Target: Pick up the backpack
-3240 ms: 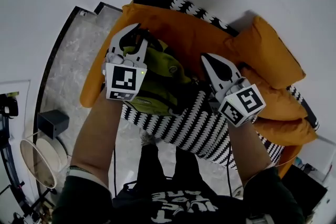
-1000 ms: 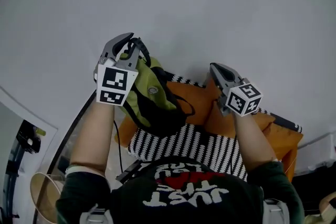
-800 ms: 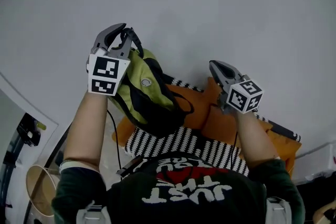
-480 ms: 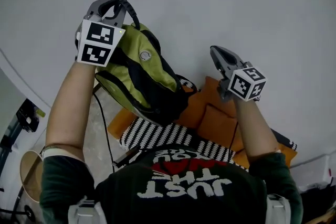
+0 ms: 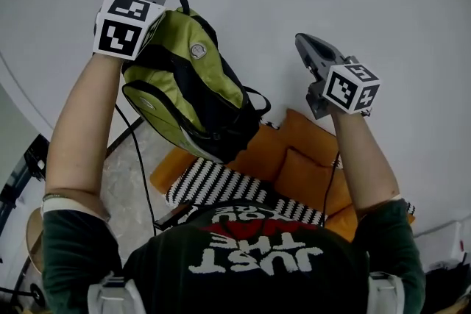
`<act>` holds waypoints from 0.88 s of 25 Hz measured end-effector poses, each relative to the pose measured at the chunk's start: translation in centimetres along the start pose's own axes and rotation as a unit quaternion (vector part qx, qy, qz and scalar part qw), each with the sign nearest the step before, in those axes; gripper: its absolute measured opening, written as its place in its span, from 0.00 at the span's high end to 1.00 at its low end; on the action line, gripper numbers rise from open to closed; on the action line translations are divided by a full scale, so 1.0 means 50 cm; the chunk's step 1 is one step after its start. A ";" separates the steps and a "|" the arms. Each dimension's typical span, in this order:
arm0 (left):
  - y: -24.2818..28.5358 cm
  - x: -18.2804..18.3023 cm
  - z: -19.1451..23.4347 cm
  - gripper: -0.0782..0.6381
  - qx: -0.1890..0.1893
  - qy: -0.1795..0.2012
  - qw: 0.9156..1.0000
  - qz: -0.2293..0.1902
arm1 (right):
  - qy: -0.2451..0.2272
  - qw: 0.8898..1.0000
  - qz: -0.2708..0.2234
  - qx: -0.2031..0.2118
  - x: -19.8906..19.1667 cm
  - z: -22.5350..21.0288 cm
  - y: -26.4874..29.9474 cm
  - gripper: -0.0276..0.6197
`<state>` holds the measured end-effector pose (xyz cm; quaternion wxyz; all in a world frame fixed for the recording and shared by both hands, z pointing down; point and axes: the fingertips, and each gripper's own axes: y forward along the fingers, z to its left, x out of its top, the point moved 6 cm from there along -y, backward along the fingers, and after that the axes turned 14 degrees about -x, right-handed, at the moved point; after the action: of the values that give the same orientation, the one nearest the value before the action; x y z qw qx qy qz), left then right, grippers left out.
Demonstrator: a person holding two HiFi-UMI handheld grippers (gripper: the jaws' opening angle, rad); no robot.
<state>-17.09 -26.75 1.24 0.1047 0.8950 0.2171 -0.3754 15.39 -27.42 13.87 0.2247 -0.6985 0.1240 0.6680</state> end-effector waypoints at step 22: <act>-0.016 0.020 0.033 0.79 0.020 -0.010 1.000 -0.013 | -0.014 1.000 0.004 -0.002 0.017 -0.001 0.003 0.92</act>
<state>-17.90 -26.30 -0.65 0.0842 0.8902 0.2203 -0.3898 15.42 -27.46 13.01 0.2224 -0.6894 0.1220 0.6785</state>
